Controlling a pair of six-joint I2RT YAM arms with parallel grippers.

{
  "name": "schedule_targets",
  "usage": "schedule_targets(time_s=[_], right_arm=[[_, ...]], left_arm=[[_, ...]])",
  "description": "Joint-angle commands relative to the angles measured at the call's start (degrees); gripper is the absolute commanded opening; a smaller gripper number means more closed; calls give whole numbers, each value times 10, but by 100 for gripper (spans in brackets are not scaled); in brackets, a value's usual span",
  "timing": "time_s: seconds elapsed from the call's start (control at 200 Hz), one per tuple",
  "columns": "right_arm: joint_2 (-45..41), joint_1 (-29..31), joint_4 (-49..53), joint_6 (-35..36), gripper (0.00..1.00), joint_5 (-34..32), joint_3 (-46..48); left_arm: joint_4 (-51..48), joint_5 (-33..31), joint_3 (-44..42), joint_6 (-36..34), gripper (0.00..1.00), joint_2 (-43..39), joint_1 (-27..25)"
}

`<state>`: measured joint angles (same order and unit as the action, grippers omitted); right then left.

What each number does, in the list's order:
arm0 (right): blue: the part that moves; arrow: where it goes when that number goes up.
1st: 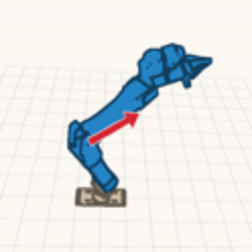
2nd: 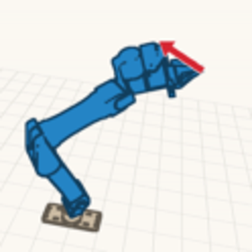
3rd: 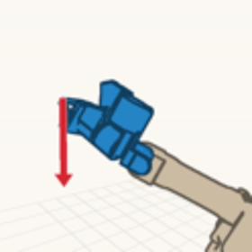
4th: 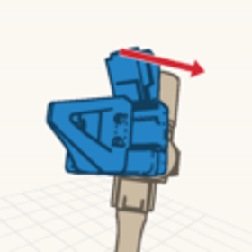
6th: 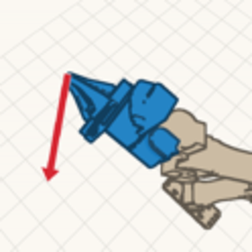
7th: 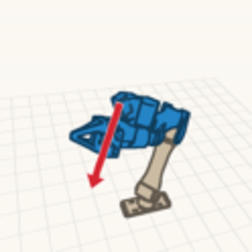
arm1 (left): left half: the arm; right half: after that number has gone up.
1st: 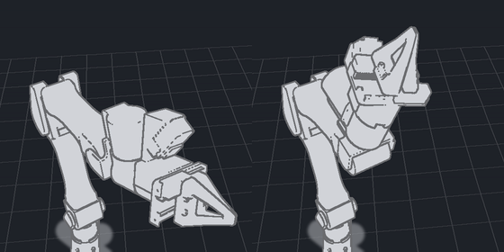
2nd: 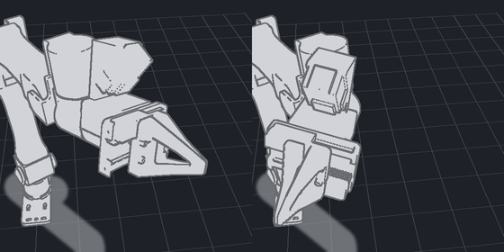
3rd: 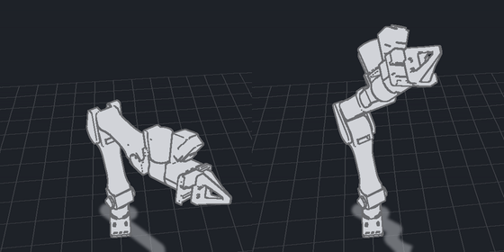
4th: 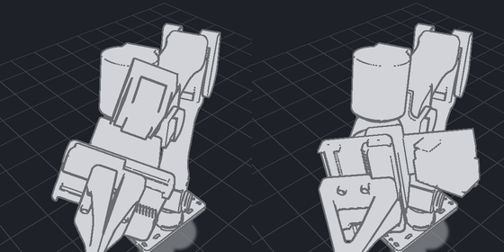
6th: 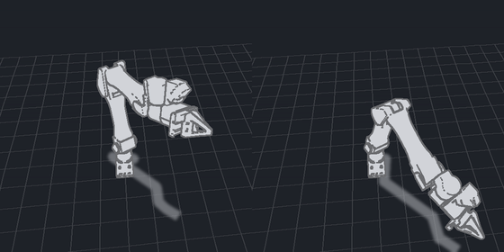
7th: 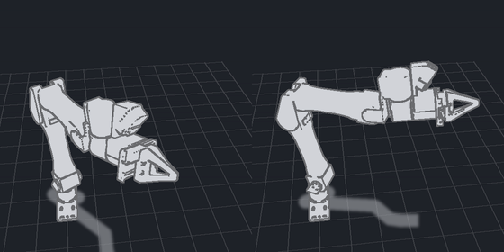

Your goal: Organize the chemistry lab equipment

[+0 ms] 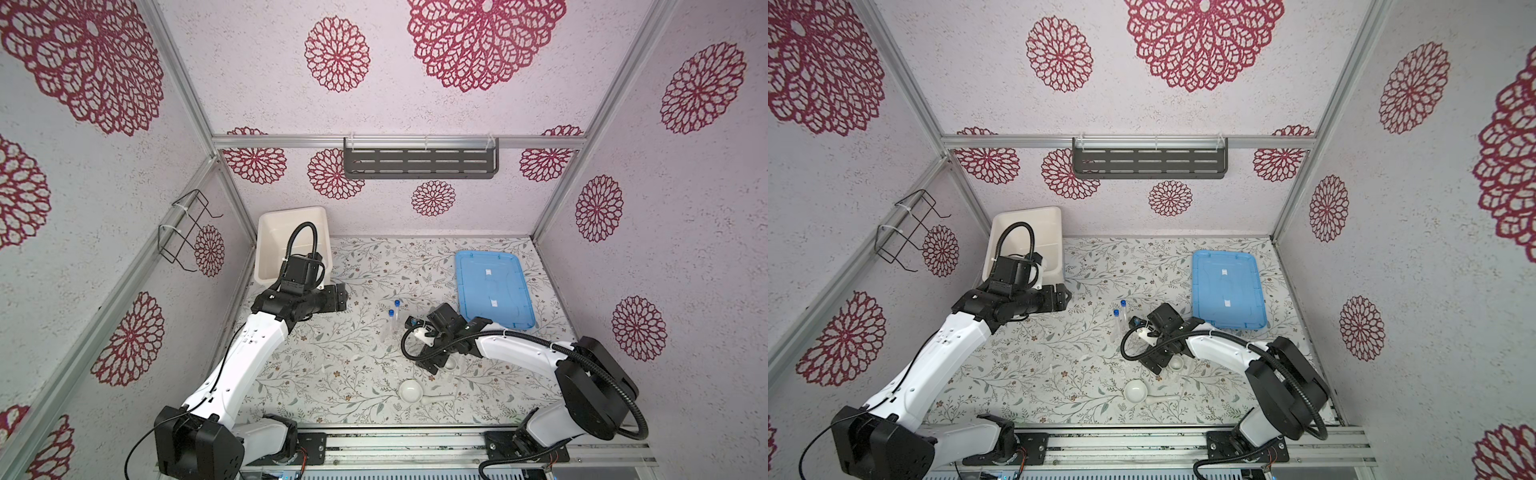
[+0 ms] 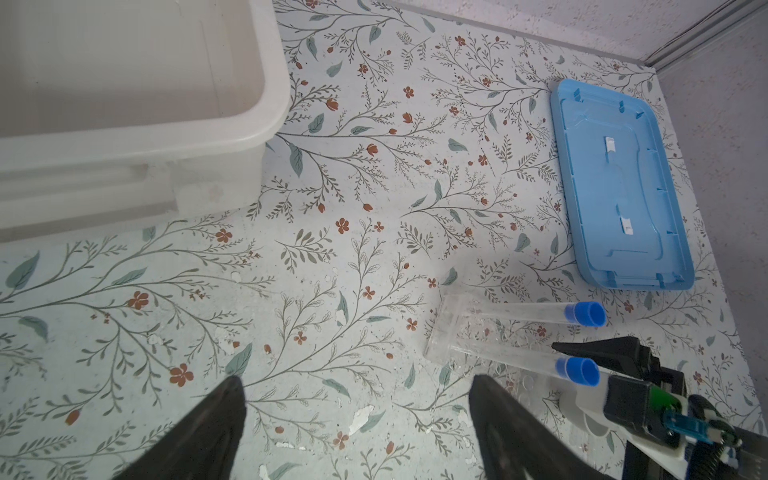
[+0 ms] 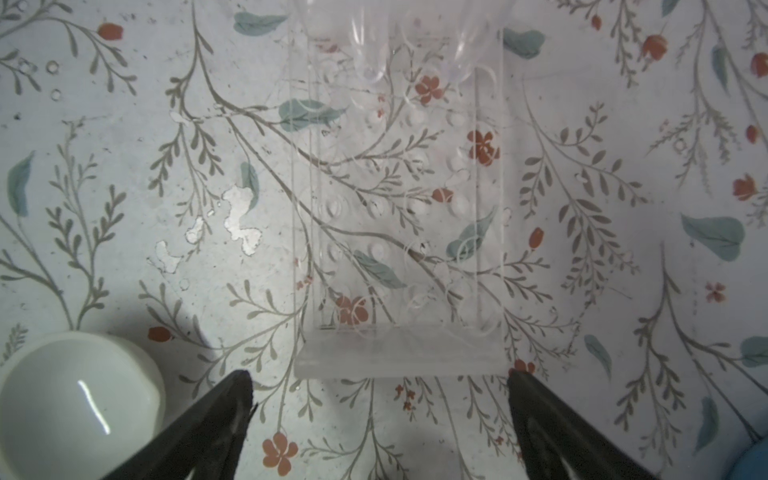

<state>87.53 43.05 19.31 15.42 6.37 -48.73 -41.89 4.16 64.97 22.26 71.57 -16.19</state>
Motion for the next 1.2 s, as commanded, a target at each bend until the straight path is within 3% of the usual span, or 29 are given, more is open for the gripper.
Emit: schedule_targets(time_s=[0.0, 0.5, 0.706, 0.876, 1.196], right_arm=[[8, -4, -19, -2, 99, 12, -5], [43, -3, -70, 12, 82, 26, -2], [48, 12, -79, 29, 77, 16, -8], [65, 29, -86, 27, 75, 21, -19], [120, 82, -87, 34, 75, 31, -96]], left_arm=[[1, -10, 5, -11, 88, -16, 2], [-16, -25, 27, -11, 89, -27, 9], [-64, -39, 77, 4, 89, -30, 15], [-102, -49, 110, 3, 90, -32, 40], [-109, -9, 119, 14, 90, -52, 109]])
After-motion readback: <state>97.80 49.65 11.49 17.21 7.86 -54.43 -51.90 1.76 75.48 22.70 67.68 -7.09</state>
